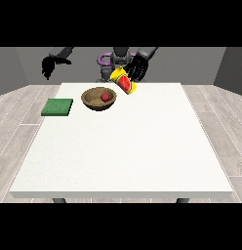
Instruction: Pick the cup and pour the ball into the bowl, then pick the bowl and place it on the pad
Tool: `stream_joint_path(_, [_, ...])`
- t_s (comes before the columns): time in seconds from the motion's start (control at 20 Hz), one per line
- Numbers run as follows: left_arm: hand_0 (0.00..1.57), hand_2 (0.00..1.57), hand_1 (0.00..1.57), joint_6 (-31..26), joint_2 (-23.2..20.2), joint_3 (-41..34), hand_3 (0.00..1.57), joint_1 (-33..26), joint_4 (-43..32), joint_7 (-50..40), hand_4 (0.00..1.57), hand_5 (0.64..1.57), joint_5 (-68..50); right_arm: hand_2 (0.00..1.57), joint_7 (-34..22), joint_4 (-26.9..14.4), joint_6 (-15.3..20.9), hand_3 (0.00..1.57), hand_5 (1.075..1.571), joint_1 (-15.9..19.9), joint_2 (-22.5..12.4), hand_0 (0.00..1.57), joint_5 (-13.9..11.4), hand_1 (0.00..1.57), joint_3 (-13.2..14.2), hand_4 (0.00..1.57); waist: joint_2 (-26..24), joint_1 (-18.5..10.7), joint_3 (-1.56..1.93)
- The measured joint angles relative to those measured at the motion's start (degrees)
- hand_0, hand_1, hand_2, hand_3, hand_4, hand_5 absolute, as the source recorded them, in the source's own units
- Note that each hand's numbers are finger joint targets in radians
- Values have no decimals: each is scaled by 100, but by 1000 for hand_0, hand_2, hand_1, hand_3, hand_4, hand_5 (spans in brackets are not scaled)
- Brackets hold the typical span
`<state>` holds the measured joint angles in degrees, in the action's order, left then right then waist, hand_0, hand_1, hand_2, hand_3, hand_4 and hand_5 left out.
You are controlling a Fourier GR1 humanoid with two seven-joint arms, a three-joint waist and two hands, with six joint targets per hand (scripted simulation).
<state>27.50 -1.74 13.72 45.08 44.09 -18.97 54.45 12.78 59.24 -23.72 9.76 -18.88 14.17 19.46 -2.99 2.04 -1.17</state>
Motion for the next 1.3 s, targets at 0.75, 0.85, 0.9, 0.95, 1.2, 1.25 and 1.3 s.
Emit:
stream_joint_path(0.75, [0, 0, 0, -1308, 48, -976, 0, -1893, 1857, 3030, 0, 1564, -4460, 0, 358, 120, 1808, 0, 1569, 391, 1478, 0, -683, 0, -515, 315, 742, -646, 99])
stream_joint_path(0.85, [0, 0, 0, -1537, -64, -1075, 0, -2025, 1887, 3277, 0, 1564, -4605, 0, 389, -8, 1955, 0, 1567, 524, 1539, 0, -692, 0, -520, 285, 788, -654, 106])
stream_joint_path(0.9, [0, 0, 0, -1626, -145, -1182, 0, -2051, 1875, 3400, 0, 1565, -4692, 0, 432, -83, 1926, 0, 1567, 571, 1503, 0, -674, 0, -507, 257, 847, -628, 108])
stream_joint_path(0.95, [0, 0, 0, -1726, -215, -1258, 0, -2055, 1897, 3401, 0, 1565, -4763, 0, 442, -182, 1980, 0, 1567, 618, 1526, 0, -690, 0, -530, 259, 834, -613, 109])
stream_joint_path(1.2, [0, 0, 0, -2126, -458, -1365, 0, -2175, 2213, 3409, 0, 1565, -4905, 0, 892, -967, 2075, 0, 1561, 914, 1409, 0, -679, 0, -397, 194, 922, -749, 117])
stream_joint_path(1.25, [0, 0, 0, -2127, -446, -1371, 0, -2204, 2240, 3417, 0, 1565, -4896, 0, 987, -1129, 2061, 0, 1562, 973, 1400, 0, -673, 0, -402, 201, 937, -726, 117])
stream_joint_path(1.3, [0, 0, 0, -2174, -486, -1407, 0, -2264, 2259, 3459, 0, 1565, -4906, 0, 1039, -1253, 2046, 0, 1563, 1030, 1365, 0, -648, 0, -386, 160, 935, -714, 118])
